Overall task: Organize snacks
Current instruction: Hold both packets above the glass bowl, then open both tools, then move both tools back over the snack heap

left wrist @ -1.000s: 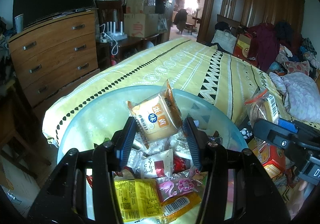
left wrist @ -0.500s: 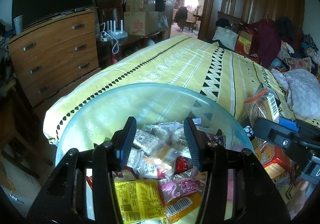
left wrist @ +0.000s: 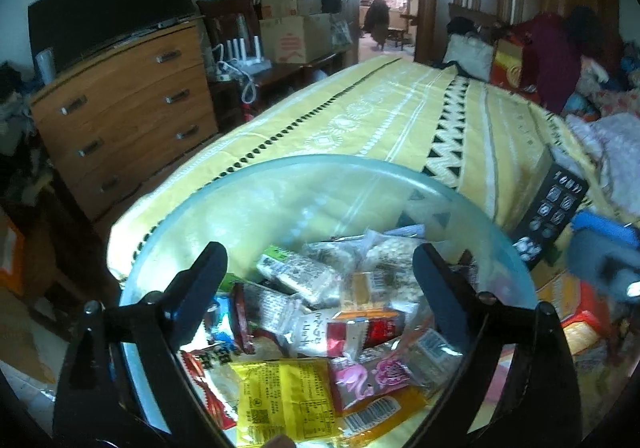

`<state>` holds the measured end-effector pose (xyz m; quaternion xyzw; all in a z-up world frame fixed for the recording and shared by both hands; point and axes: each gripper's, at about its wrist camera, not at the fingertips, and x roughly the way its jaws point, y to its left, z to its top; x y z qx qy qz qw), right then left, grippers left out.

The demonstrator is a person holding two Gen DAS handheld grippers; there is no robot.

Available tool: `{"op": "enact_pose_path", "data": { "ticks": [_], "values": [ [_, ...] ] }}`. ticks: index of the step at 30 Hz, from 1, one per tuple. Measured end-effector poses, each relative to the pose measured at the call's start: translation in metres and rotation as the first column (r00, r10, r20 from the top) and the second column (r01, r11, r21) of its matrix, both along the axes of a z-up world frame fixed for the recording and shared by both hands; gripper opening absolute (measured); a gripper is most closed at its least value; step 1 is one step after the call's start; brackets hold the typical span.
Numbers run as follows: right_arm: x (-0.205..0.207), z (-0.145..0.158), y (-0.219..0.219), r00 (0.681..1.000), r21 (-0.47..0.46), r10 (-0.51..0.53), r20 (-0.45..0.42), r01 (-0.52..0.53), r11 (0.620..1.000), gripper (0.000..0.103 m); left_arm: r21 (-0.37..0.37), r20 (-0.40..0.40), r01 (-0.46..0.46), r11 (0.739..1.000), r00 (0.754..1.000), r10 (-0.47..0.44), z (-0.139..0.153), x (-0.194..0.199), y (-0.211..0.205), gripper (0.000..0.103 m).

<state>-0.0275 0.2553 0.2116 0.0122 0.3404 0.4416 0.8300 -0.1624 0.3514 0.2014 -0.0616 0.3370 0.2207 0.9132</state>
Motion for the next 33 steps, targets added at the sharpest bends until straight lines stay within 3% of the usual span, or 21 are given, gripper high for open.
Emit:
{"op": "enact_pose_path", "data": {
  "ticks": [3,17,22,24,27,29,31,33],
  "values": [
    [0.003,0.003,-0.009,1.0,0.009,-0.024,0.013,0.023,1.0,0.08,0.01,-0.019,-0.025,1.0,1.0,0.025,-0.003,0.004,-0.002,0.1],
    [0.005,0.01,-0.024,0.999,0.023,-0.038,0.009,0.038,0.999,0.081,0.033,-0.01,-0.036,0.999,0.999,0.037,0.01,0.005,-0.014,0.1],
    [-0.006,0.02,-0.057,0.996,0.068,-0.085,0.029,0.083,0.994,0.081,0.071,0.058,0.002,0.997,0.998,-0.007,0.032,-0.002,-0.051,0.1],
    [-0.014,0.024,-0.086,0.99,0.098,-0.128,0.055,0.122,0.988,0.081,0.113,0.105,0.056,0.992,0.992,-0.068,0.045,-0.007,-0.083,0.101],
    [-0.031,0.022,-0.146,0.968,0.112,-0.229,0.101,0.218,0.969,0.081,0.179,0.164,0.159,0.971,0.968,-0.189,0.059,-0.016,-0.14,0.103],
    [-0.043,0.014,-0.185,0.949,0.106,-0.291,0.12,0.279,0.954,0.081,0.168,0.184,0.229,0.959,0.948,-0.259,0.06,-0.021,-0.177,0.103],
    [-0.057,-0.002,-0.235,0.916,0.081,-0.38,0.128,0.372,0.925,0.088,0.105,0.177,0.346,0.932,0.916,-0.36,0.048,-0.022,-0.215,0.103],
    [-0.066,-0.024,-0.28,0.892,0.047,-0.44,0.101,0.438,0.898,0.091,0.0,0.128,0.493,0.87,0.863,-0.489,0.022,-0.016,-0.257,0.103]
  ]
}}
